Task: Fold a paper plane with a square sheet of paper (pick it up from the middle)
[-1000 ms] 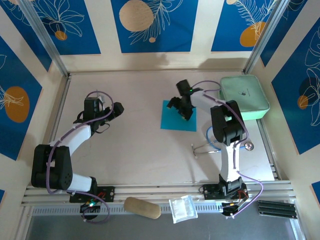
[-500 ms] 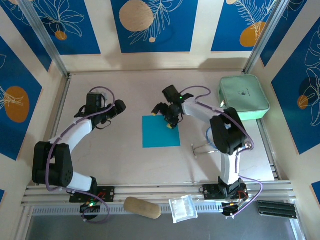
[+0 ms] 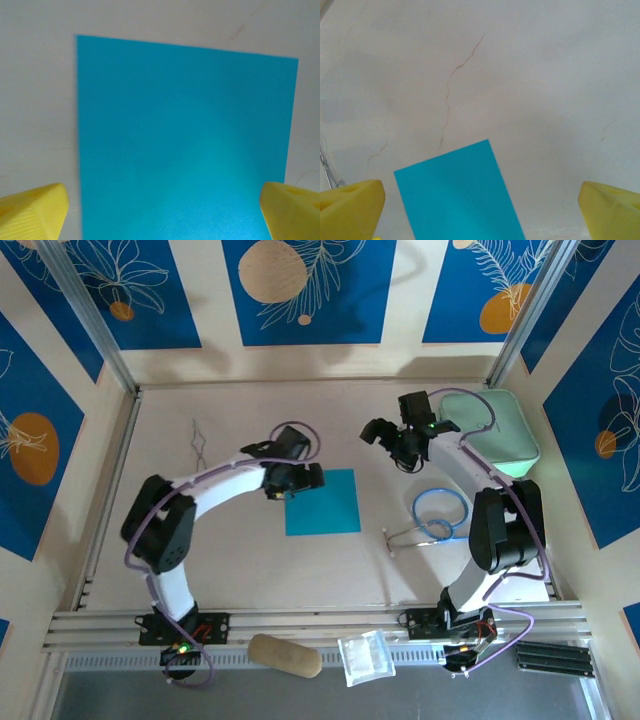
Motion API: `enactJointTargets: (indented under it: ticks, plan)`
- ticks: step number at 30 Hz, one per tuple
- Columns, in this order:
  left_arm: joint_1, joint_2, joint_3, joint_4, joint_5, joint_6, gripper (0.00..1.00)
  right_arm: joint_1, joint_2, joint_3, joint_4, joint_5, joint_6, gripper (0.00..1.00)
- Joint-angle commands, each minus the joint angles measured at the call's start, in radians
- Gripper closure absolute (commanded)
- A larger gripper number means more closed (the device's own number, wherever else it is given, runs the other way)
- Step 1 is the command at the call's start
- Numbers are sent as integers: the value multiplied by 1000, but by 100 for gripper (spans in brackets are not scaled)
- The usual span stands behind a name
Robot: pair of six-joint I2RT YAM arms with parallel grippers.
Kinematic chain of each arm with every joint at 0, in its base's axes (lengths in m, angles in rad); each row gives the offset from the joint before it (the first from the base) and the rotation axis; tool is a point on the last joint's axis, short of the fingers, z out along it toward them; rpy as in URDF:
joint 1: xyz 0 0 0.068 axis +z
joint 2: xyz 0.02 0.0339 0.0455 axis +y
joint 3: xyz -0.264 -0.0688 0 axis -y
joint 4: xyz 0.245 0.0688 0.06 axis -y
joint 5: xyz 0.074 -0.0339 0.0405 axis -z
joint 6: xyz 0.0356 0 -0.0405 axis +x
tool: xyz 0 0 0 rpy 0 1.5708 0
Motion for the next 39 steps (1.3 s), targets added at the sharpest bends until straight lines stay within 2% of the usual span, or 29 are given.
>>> enactJointTargets:
  ticks: [1,9,14,17,20,25,30,33,39]
  plan:
    - [-49,93,131,-135,-71,-21,5,-26,19,1,13,-47,-63,1]
    - [-98,277,305,-239,-61,34,13,-62,25,-3,30,-63,-63,2]
    - [-109,311,308,-281,-54,78,13,-64,27,-3,30,-68,-61,2]
    - [-112,299,264,-292,-54,103,14,-66,29,-2,30,-69,-57,2]
    - [-112,264,195,-318,-107,132,14,-65,29,-2,32,-74,-57,2]
    - [-111,177,15,-280,-98,266,15,-62,31,-2,40,-71,-55,2]
    - [-99,96,-55,-292,-92,370,15,-59,43,12,39,-70,-57,2]
    - [-96,53,2,-319,-82,330,13,-58,50,22,35,-72,-57,2]
    - [-97,62,98,-330,-48,114,4,-58,49,24,33,-64,-69,1]
